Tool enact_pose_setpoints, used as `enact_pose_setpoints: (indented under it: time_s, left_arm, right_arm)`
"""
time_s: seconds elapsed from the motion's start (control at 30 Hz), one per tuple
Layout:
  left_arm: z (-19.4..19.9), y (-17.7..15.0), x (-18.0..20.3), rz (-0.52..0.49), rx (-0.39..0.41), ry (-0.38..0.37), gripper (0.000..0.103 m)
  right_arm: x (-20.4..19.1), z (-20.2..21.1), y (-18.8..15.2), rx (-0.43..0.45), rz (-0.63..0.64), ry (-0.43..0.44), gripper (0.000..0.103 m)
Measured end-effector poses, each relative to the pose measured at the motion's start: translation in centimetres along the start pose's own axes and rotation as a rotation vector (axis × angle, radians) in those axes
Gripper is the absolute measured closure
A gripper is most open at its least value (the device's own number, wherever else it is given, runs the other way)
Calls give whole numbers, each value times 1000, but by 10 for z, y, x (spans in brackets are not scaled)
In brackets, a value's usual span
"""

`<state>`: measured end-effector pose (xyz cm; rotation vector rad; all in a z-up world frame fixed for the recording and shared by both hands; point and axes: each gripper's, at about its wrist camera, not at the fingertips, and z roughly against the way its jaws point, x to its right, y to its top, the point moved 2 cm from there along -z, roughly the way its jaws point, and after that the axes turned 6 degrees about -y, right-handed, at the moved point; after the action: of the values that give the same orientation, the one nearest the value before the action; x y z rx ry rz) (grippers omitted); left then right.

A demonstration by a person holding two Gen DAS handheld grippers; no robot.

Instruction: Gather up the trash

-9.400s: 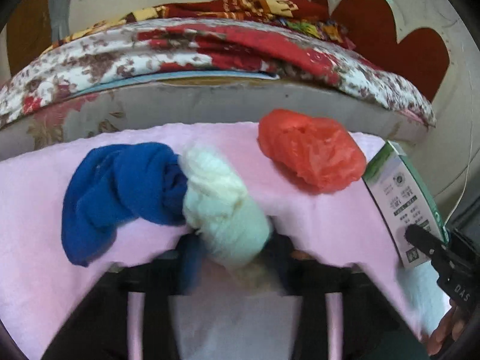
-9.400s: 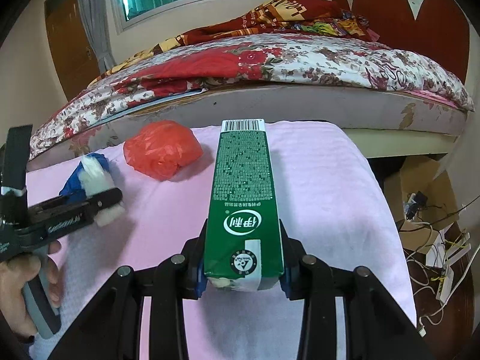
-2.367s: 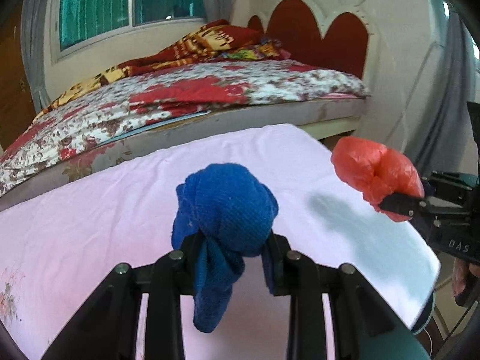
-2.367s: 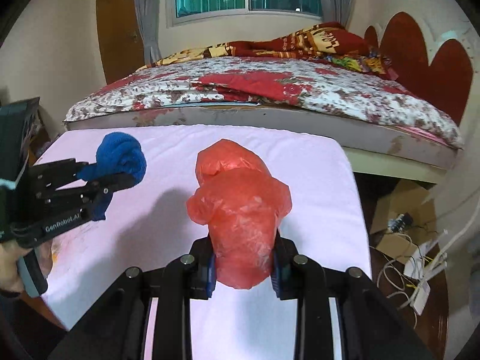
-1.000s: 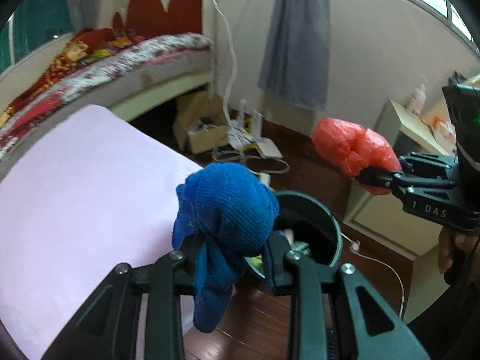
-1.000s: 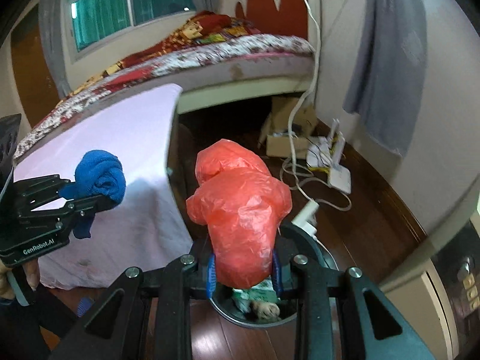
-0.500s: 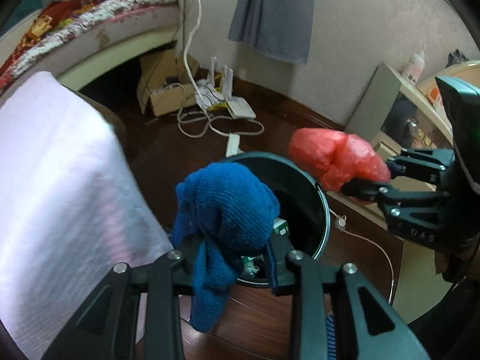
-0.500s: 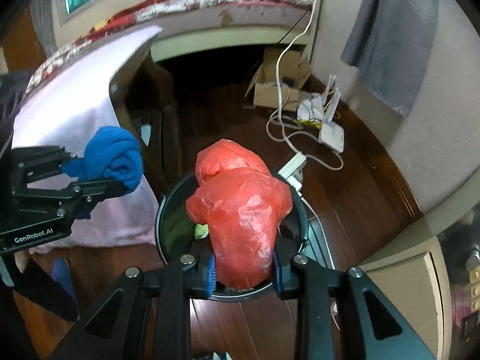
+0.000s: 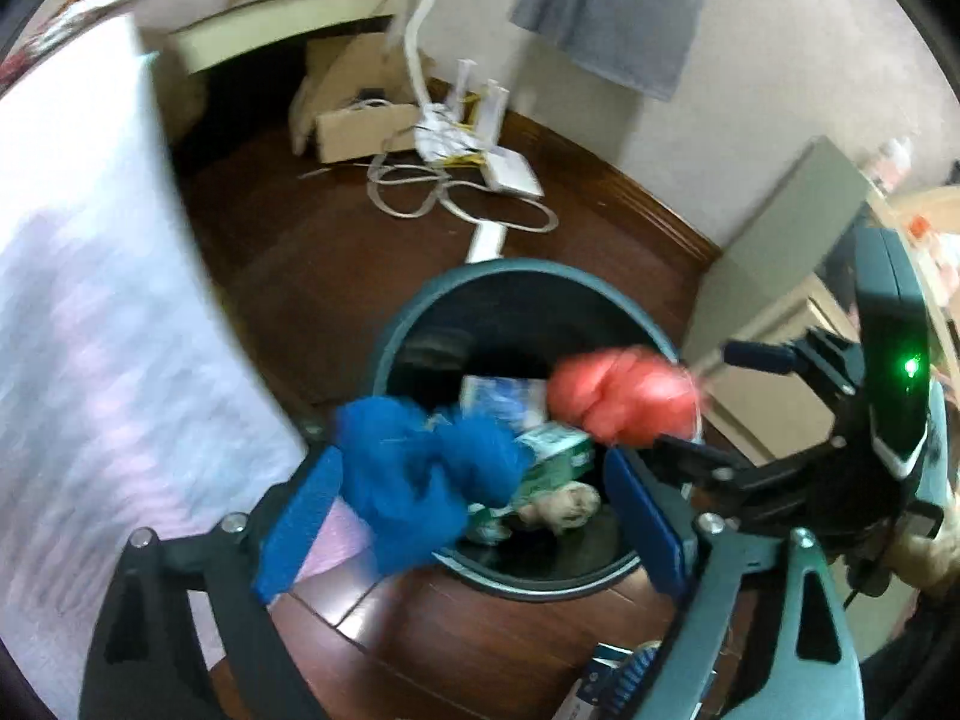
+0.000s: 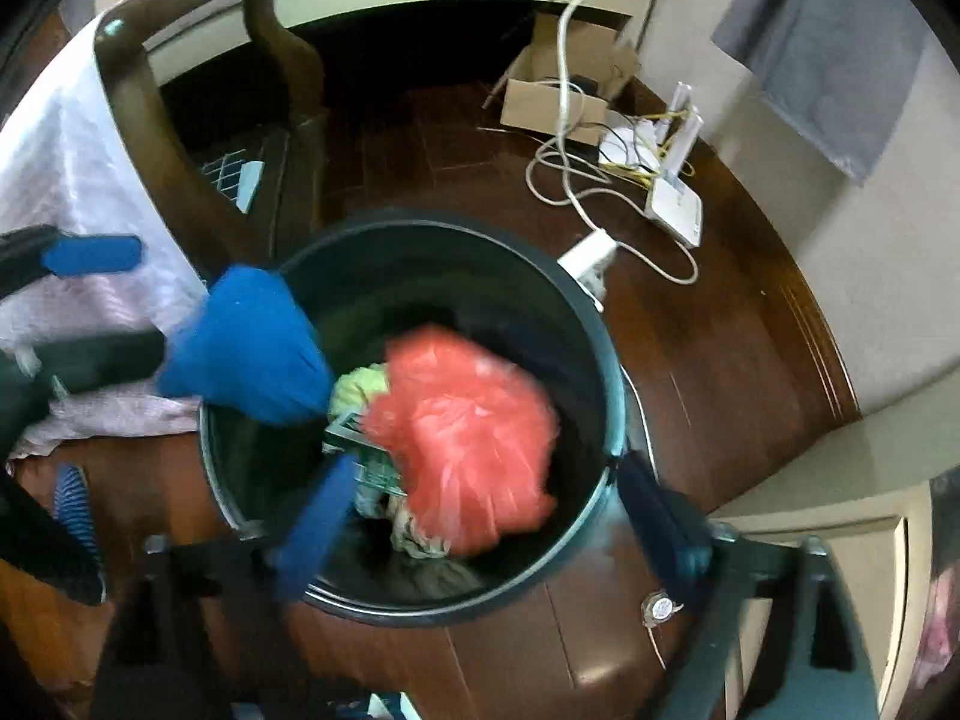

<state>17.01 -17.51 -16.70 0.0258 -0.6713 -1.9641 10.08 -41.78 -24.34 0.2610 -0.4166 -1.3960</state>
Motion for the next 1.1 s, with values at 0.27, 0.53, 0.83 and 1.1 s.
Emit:
enact_pose_setpoints:
  time_s: [0.27,0.53,0.83,1.1]
  left_arm:
    - [34,-20,-14,30,84,133,1]
    - [89,-31,-11,24,172,168,1]
    - [133,-42,-5,7,252,221,1]
    - [197,-63,6,-3,338,298,1]
  right_arm:
    - [9,27,-5,20,-124,23,0]
    - [-18,84,10,129,-110,9,0]
    - [-55,134,4,209,-86,22,0]
    - [-78,204,-7,248,-129,-29,0]
